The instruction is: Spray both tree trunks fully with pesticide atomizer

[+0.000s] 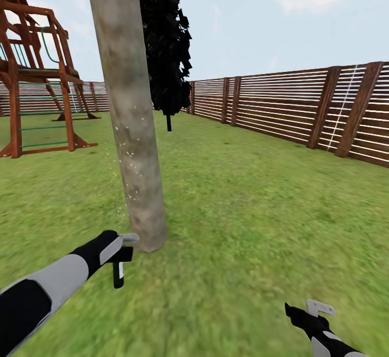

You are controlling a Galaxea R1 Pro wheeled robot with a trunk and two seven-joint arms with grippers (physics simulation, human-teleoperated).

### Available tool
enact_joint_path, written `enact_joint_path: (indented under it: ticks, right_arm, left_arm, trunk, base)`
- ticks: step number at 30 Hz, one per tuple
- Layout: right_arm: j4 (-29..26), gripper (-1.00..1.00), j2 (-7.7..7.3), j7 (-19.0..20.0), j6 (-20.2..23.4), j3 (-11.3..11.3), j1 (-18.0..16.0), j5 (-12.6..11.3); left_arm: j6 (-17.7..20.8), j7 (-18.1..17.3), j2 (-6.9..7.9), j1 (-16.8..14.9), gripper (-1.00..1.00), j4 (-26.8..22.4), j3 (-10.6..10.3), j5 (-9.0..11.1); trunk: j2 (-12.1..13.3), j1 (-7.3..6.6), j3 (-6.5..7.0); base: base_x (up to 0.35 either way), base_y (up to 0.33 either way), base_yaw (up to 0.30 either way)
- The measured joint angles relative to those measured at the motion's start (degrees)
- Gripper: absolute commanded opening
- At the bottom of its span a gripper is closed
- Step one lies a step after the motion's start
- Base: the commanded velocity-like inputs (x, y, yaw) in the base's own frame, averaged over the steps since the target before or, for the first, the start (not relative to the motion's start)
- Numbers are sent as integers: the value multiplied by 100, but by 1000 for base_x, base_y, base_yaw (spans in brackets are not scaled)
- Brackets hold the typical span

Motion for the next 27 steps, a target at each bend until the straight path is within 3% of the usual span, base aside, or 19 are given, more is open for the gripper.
enact_joint_path:
  ticks: [17,18,21,23,27]
  right_arm:
    - [-2,100,16,-1,2,0,2,0]
    - [-1,100,16,-1,2,0,0,0]
    - [-2,100,16,-1,3,-1,1,0]
    - [-3,100,16,-1,2,0,1,0]
    - [-3,100,16,-1,1,0,0,0]
  left_arm:
    - [81,-181,-51,25,-100,38,-3,29]
    - [91,-254,-63,25,-100,37,-2,31]
    - [104,-1302,-65,26,-100,6,9,111]
    - [104,-1733,-51,27,-100,12,-13,96]
    - [101,-1851,-34,27,-100,29,-21,70]
  trunk:
    - [0,-1,0]
    - [0,-2,0]
    - [0,-3,0]
    - [0,-2,0]
    - [0,0,0]
  base:
    - [78,43,0]
    - [283,82,0]
    - [274,81,0]
    - [189,17,0]
    - [50,3,0]
